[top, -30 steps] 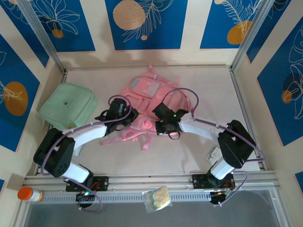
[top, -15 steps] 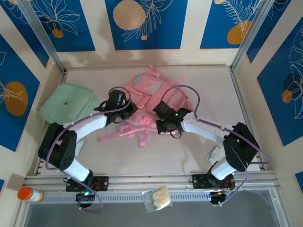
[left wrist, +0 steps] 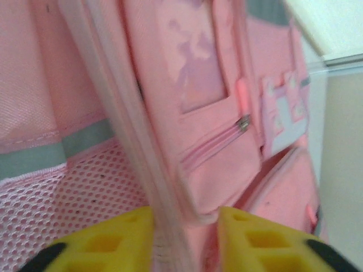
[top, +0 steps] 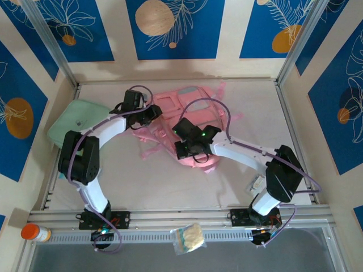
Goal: Pack books, pencil case, and school supplies into a backpack
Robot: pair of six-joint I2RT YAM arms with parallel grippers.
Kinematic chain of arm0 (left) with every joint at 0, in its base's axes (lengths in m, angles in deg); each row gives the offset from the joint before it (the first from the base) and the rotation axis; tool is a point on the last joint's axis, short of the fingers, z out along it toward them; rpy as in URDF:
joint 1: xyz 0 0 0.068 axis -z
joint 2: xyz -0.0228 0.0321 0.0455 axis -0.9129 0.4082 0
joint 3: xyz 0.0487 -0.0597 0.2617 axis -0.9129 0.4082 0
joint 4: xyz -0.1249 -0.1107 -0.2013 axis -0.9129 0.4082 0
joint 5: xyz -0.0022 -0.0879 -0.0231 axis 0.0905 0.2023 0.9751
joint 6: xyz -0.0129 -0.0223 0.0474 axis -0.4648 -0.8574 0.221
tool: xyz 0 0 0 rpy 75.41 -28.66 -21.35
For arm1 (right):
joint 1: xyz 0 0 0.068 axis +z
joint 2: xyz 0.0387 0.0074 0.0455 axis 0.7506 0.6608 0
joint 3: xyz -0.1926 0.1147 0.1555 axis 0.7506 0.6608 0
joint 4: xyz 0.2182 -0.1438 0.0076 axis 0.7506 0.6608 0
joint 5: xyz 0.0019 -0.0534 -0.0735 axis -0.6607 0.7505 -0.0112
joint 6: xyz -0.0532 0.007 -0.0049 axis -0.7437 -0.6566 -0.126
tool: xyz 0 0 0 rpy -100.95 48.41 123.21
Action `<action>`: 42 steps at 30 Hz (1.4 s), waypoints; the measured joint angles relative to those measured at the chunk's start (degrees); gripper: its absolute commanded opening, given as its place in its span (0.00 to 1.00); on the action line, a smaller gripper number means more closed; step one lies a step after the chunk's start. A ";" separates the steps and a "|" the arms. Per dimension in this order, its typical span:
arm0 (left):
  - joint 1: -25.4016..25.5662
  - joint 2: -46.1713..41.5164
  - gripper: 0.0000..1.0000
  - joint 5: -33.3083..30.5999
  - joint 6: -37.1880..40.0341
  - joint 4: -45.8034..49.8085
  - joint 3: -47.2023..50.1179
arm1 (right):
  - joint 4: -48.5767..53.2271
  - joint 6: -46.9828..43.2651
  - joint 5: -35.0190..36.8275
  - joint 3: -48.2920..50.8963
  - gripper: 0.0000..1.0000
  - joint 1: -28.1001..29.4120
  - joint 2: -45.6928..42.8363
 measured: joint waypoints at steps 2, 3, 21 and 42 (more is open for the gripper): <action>0.00 -3.04 0.42 0.76 -0.59 -2.05 4.24 | -0.33 0.81 -0.68 0.00 0.00 0.07 1.14; 0.15 -5.16 0.44 0.96 -1.51 -2.84 6.93 | -0.59 1.01 -0.94 0.09 0.00 0.11 1.53; 18.75 -15.96 0.24 -11.19 -24.09 -17.68 29.07 | -4.09 4.00 -1.79 2.80 0.00 0.90 1.66; 7.15 -21.24 0.00 -10.93 -6.49 2.14 22.56 | 2.47 0.17 4.74 8.44 0.00 -2.78 -8.11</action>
